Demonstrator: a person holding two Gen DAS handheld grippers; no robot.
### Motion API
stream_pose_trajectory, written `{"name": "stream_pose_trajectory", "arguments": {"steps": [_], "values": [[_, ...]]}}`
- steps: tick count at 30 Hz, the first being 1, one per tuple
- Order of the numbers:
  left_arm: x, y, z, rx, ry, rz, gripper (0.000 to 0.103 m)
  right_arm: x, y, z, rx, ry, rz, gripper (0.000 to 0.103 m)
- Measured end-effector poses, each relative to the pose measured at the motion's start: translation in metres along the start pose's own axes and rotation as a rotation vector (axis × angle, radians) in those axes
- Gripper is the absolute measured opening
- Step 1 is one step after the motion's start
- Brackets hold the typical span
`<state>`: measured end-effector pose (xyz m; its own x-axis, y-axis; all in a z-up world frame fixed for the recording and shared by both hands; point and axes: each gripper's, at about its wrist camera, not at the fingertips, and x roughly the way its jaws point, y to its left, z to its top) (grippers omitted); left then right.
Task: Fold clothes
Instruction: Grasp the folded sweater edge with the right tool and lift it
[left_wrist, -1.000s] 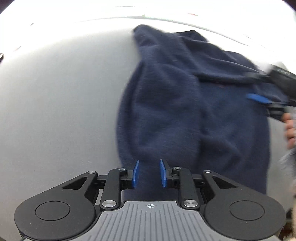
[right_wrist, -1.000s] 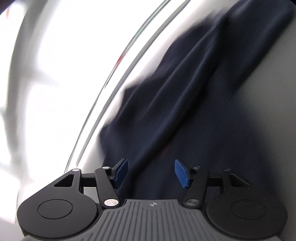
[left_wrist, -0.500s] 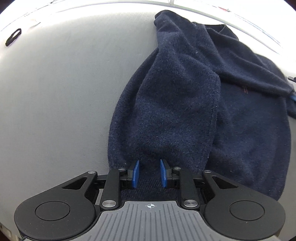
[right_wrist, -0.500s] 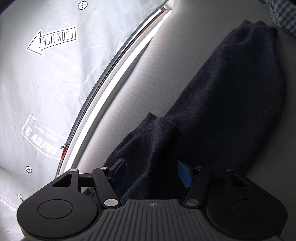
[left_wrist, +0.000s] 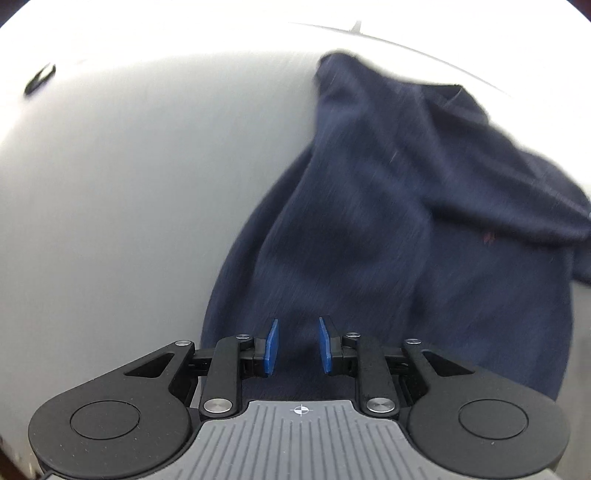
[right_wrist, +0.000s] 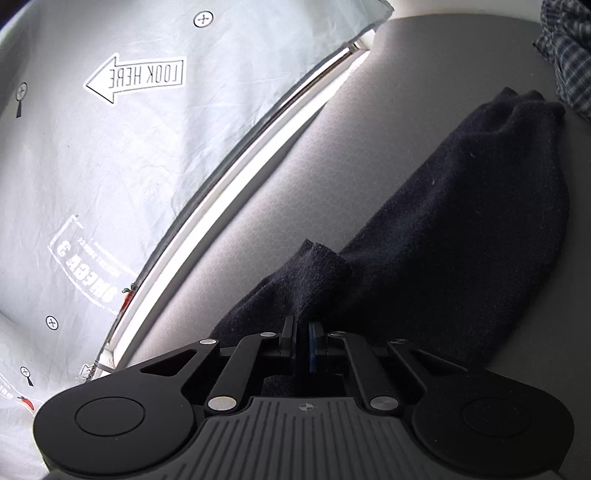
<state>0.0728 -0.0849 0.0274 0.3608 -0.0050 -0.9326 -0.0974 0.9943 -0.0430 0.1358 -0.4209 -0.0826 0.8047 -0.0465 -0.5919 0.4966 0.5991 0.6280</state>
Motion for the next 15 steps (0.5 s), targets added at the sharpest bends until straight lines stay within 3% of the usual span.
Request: {"name": "stream_pose_trajectory", "arguments": {"steps": [3,5,8,12,15], "values": [[0.008,-0.017,0.021,0.066,-0.039,0.026,0.031,-0.020,-0.041,0.029,-0.030,-0.045,0.040,0.006],[0.017,-0.025,0.034,0.083,-0.045,0.021,0.031,-0.020,-0.038,0.064,-0.076,-0.063,0.055,0.006],[0.026,-0.036,0.051,0.106,-0.061,-0.001,0.031,-0.035,-0.035,0.074,-0.180,-0.069,0.041,0.006],[0.020,-0.052,0.058,0.155,-0.113,-0.119,0.031,0.032,-0.018,0.099,-0.180,-0.066,0.045,0.006],[0.024,-0.064,0.051,0.239,-0.111,-0.137,0.031,0.071,-0.027,0.114,-0.149,-0.047,0.017,0.006]]}}
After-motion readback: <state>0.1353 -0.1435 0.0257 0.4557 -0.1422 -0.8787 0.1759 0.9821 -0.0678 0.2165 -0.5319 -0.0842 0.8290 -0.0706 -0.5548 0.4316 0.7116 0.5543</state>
